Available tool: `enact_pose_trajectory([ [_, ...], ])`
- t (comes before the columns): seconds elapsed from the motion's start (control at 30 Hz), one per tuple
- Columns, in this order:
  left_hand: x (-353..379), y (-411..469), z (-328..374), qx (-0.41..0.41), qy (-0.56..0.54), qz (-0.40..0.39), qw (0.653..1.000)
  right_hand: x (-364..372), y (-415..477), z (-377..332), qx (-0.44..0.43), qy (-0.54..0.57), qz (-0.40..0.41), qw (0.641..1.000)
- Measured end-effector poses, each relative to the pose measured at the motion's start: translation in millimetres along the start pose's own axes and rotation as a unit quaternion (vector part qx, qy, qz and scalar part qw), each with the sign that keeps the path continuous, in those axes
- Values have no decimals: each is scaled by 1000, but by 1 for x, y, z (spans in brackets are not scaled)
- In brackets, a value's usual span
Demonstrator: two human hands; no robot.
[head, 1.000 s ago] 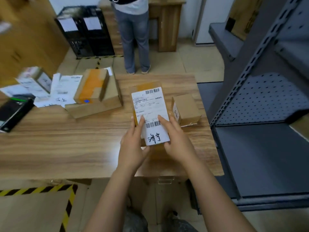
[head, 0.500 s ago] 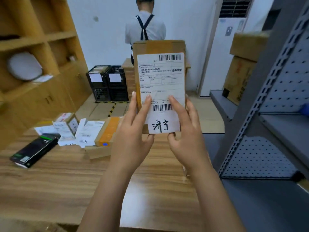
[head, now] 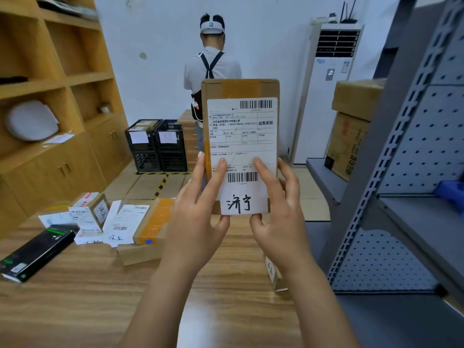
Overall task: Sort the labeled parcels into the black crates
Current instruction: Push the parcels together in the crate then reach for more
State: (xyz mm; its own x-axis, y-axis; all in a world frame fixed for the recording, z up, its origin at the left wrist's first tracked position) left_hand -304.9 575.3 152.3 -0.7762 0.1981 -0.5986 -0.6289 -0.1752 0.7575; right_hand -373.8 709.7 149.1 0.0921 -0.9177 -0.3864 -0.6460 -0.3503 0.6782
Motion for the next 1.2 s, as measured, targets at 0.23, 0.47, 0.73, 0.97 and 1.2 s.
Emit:
enact_pose_trajectory([
  [0.23,4,4,3,-7,13,-7,1000,-3,3,6,-4,-8,-2,1000],
  [0.47,5,4,5,-10,21,-17,1000,-6,3,9,-14,-7,-6,1000],
  [0.73,7,-9,14,-10,30,-45,998,-10,-9,18,6,-6,-38,999],
  [0.97,24,-57,-8,-81,-21,-123,989,22,-36,33,75,13,-166,983],
  [1.2,-14,-120,-59,-203,-37,-188,960,105,-75,31,150,57,-320,934],
])
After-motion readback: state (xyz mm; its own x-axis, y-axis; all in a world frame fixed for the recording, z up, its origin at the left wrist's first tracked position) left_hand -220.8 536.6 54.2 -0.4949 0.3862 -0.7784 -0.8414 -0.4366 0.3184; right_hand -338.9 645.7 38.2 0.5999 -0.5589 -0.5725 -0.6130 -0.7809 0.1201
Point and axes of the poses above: each hand's wrist, its own y-axis towards the middle knuckle, its own x-axis out of the palm, z = x × y, the point moved 8 cm from there along y, towards the middle knuckle, and after that the axes turned 8 degrees about y, right-handed, at the moved point
